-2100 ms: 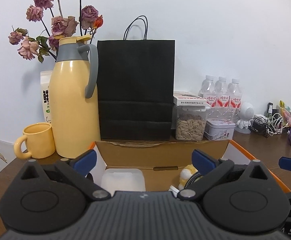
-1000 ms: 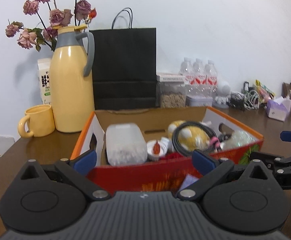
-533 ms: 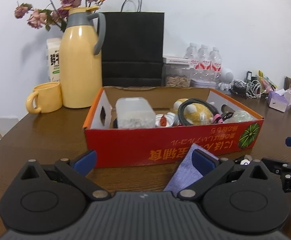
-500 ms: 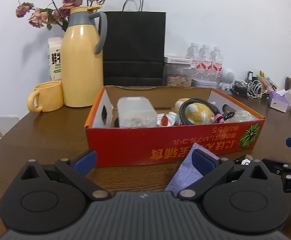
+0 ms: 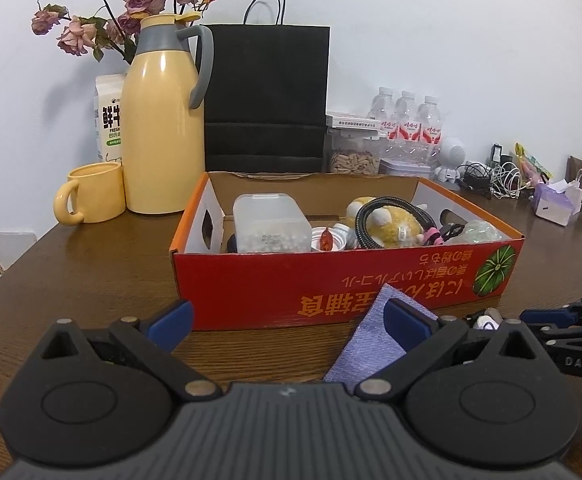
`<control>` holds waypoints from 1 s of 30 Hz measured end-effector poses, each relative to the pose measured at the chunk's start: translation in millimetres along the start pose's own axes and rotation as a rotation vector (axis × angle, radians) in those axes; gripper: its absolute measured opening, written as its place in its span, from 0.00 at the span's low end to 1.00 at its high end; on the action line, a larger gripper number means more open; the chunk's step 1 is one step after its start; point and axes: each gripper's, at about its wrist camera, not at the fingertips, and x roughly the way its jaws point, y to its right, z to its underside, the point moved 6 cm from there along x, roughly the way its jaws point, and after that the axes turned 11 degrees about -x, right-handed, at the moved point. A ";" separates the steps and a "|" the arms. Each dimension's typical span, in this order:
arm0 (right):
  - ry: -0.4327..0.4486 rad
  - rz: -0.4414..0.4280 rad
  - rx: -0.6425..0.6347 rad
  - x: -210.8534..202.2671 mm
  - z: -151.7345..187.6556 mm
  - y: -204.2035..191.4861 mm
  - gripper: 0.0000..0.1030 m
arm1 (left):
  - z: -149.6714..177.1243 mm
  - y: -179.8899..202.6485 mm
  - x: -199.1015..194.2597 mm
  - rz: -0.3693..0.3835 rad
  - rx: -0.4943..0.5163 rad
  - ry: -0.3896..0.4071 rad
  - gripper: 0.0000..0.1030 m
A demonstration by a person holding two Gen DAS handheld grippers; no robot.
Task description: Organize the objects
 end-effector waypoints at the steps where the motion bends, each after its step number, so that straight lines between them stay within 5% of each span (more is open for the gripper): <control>1: -0.011 -0.009 0.001 2.6 -0.1 -0.9 0.22 | 0.3 0.4 -0.3 0.000 0.000 0.001 1.00; 11: -0.001 -0.024 -0.014 4.6 -4.0 -6.9 0.06 | 0.8 1.0 -1.2 0.000 0.001 0.001 1.00; 21: 0.146 0.069 0.032 -19.2 -11.2 1.2 0.06 | 2.8 0.9 0.2 -0.007 0.005 -0.006 1.00; 30: 0.190 0.085 0.031 -25.9 -13.8 1.4 0.06 | 3.6 -0.6 3.1 -0.019 0.007 -0.014 1.00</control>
